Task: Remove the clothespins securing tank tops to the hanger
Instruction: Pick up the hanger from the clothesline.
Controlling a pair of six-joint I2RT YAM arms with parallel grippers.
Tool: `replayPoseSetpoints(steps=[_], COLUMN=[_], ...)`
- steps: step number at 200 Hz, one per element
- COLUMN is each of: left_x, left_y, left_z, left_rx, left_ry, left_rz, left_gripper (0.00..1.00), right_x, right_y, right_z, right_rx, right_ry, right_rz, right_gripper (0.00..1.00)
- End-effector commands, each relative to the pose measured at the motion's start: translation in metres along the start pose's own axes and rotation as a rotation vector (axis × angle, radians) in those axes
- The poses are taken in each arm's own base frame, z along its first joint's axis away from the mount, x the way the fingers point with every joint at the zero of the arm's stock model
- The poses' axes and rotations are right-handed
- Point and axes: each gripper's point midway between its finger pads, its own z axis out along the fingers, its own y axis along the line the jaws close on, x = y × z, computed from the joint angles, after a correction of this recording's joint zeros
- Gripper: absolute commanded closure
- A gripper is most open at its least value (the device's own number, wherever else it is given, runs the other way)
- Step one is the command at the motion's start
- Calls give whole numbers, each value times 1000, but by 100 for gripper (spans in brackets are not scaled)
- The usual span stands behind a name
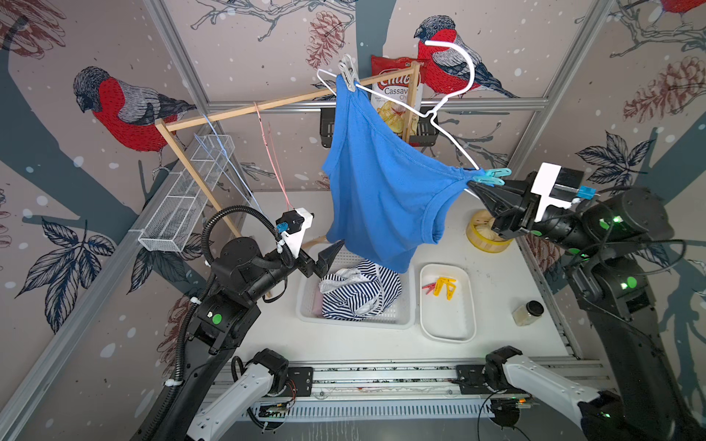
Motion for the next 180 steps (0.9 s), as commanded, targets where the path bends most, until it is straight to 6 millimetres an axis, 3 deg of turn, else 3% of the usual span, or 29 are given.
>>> replayPoseSetpoints(steps=[1,18,60,87,108,144,180], left_x=[6,7,18,27,35,21,-11], left_y=[2,0,-8,-21,-9,1,-4], left_z=[2,2,4,3,-2,-22,-24], left_rx=[-1,20,120,221,151,64,110], left_ry=[17,19,30,0,0,-96,-162], left_rz=[15,13,24,72,123,234,312], left_gripper=[3,3,4,3,4,4,4], right_x=[-8,9,77,106,126,145,154], right_y=[2,8,32,43,41,36,33], right_z=[-1,2,0,-12,-26,-55,-57], right_rx=[-8,-53,-152,-203,-237,-364,-386], right_ry=[-29,14,101,135,165,142,135], right_rz=[-17,1,87,112,146,207,218], right_gripper=[100,100,100,100,100,100,100])
